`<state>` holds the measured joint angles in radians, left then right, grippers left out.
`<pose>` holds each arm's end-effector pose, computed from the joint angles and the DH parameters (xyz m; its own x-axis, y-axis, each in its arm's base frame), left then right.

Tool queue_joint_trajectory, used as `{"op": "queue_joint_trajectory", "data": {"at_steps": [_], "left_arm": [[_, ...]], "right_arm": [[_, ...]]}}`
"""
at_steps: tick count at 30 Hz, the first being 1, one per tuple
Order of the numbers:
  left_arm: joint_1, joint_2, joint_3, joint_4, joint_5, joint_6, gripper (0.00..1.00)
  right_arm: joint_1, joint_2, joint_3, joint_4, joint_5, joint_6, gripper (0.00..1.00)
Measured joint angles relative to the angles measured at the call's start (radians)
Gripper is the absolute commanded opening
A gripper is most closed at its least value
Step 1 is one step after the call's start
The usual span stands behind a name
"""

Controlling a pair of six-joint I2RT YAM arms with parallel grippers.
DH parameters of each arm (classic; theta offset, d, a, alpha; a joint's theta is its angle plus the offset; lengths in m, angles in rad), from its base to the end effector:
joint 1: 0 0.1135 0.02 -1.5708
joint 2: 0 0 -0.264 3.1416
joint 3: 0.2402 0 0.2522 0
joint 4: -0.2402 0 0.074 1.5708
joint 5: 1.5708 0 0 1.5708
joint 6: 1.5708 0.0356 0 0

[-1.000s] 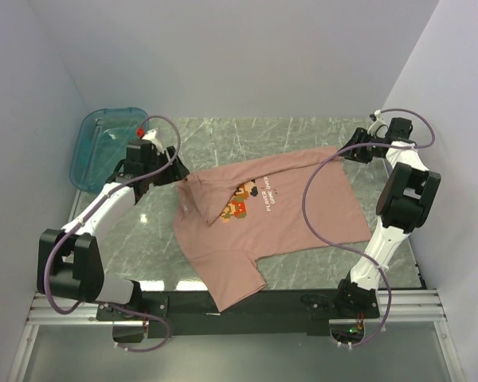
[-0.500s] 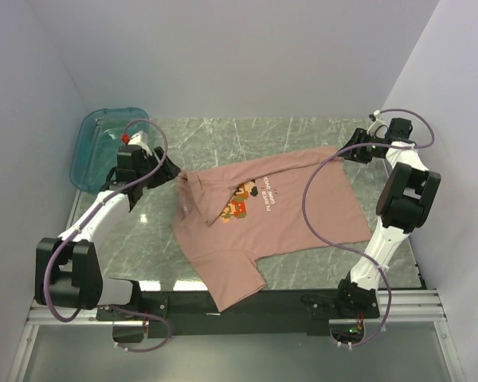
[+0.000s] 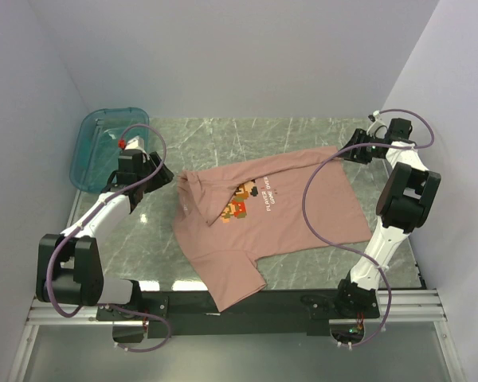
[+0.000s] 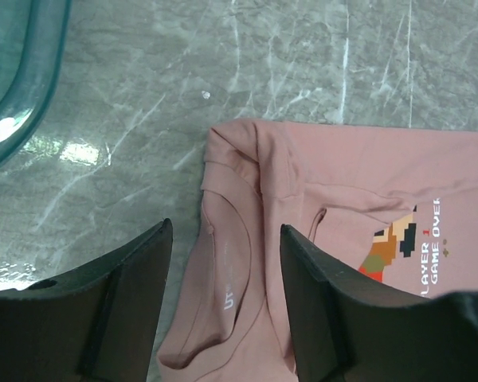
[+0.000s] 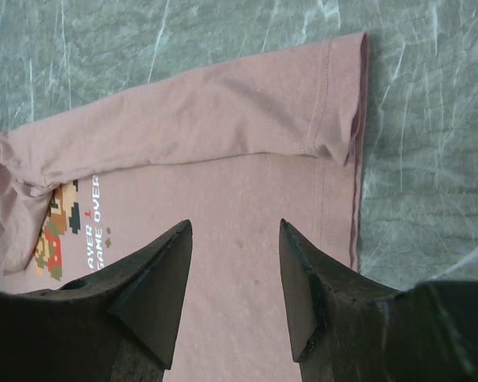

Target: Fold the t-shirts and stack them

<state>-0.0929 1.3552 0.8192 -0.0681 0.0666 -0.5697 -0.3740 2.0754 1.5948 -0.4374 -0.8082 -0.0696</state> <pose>0.2934 -0.0297 0.2357 -0.5556 -0.4887 -0.6726 -0.1812 0.8607 -0.4757 0.4306 -0.1413 0.2062 -0.7268 0.2337 -0.6459 -0.2075 0.8217 0.5307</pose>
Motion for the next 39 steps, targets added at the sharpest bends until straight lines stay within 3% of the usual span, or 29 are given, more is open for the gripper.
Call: {"op": "queue_joint_trajectory", "data": {"at_steps": [22,39], "left_arm": [[0.0,0.09,0.019,-0.029,-0.015,0.029,0.55],[0.0,0.316,0.219,-0.105,0.006,0.065,0.47]], "right_arm": [[-0.006,0.0,0.0,-0.006,-0.021,-0.007,0.55],[-0.01,0.0,0.0,-0.014,-0.026,-0.008,0.55]]}}
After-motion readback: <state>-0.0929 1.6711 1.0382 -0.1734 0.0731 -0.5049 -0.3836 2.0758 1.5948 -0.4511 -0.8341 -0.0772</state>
